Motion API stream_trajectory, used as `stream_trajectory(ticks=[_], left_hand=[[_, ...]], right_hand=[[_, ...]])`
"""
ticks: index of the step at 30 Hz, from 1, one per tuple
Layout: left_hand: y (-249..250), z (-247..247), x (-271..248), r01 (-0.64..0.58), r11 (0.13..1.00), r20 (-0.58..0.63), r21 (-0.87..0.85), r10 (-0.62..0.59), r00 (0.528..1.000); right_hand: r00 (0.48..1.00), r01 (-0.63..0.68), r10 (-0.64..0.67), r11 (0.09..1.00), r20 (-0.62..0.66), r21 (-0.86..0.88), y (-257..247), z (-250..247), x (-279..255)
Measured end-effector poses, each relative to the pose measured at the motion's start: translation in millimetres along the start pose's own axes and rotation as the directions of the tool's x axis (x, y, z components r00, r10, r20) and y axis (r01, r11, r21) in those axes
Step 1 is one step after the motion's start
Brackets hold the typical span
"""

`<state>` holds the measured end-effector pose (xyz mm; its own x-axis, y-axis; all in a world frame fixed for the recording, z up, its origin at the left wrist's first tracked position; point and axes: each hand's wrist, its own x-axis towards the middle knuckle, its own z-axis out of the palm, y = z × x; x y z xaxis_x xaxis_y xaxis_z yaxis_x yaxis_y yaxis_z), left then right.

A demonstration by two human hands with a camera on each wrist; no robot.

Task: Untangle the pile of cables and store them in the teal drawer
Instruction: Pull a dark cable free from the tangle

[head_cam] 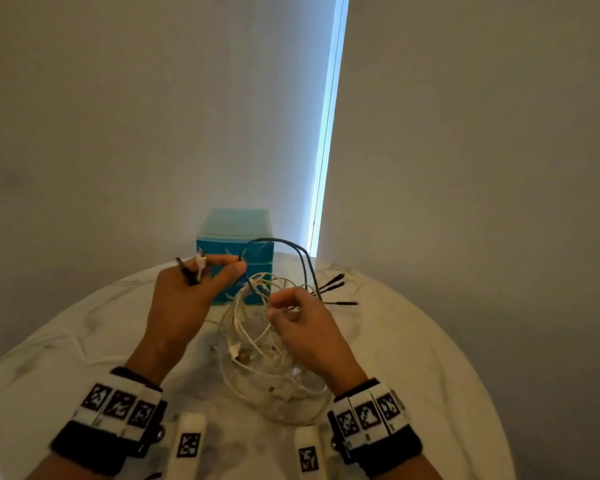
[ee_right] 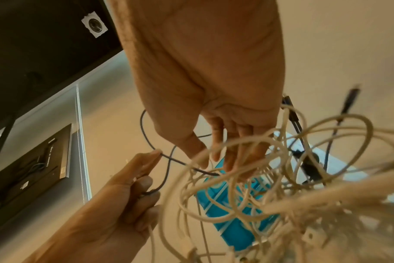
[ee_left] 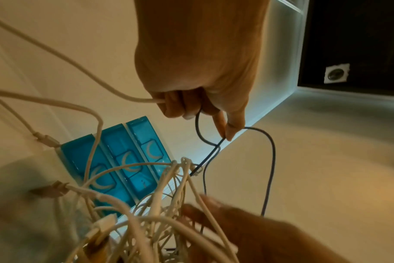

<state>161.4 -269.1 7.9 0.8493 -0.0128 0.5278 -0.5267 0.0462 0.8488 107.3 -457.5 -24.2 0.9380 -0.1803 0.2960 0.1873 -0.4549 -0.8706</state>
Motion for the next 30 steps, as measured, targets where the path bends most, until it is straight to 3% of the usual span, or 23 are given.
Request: stream_trajectory(ticks=[3,8,12,15,17,20,23,25,27,30], left_hand=[[-1.2,6.4,-5.0,0.020,1.000,0.120,0.018,-0.022,0.993],[2.3,10.0,-5.9,0.041,0.998,0.214,-0.048,-0.030,0.976],[-10.3,-2.0,1.9,-0.030,0.981,0.298,0.192,-0.029,0.954],[-26.9,-16.2,9.1,-0.021,0.920,0.368,0.390,-0.135,0.920],[-36.3,-21.1,13.2,0.008,0.875,0.318,0.484,-0.184,0.930],[-45.5,-23.2,17.2,0.080,0.868,0.223,0.490,-0.213,0.951],[-46.6,-22.0,16.8,0.040,0.857,0.202,0.514,-0.166,0.965],[-41.2,-18.9,15.5,0.005,0.898,0.265,0.440,-0.135,0.955],[-27.6,-10.5,10.6,-0.014,0.935,0.401,0.355,-0.139,0.906],[-26.1,1.4,5.8,-0.061,0.911,0.522,0.408,-0.178,0.834]], right_hand=[[0.997,0.080,-0.080,0.997,0.004,0.012,-4.4,5.2,-1.4],[0.994,0.088,-0.087,0.996,-0.070,0.024,-6.1,10.4,-0.7],[0.972,0.134,-0.132,0.991,-0.193,-0.006,-6.6,9.0,-1.1],[0.961,0.148,-0.142,0.989,-0.237,0.010,-10.0,5.8,-2.4],[0.939,0.203,-0.173,0.976,-0.296,0.073,-15.8,5.6,-6.0],[0.848,0.332,-0.177,0.912,-0.499,0.240,-24.1,0.8,-6.0],[0.933,0.183,-0.084,0.949,-0.350,0.258,-23.1,5.9,-4.9],[0.955,0.080,0.006,0.958,-0.297,0.274,-20.6,8.3,-2.7],[0.955,0.066,0.033,0.945,-0.293,0.320,-22.2,4.7,-1.4],[0.968,0.089,-0.003,0.939,-0.250,0.331,-30.5,-0.1,-3.1]])
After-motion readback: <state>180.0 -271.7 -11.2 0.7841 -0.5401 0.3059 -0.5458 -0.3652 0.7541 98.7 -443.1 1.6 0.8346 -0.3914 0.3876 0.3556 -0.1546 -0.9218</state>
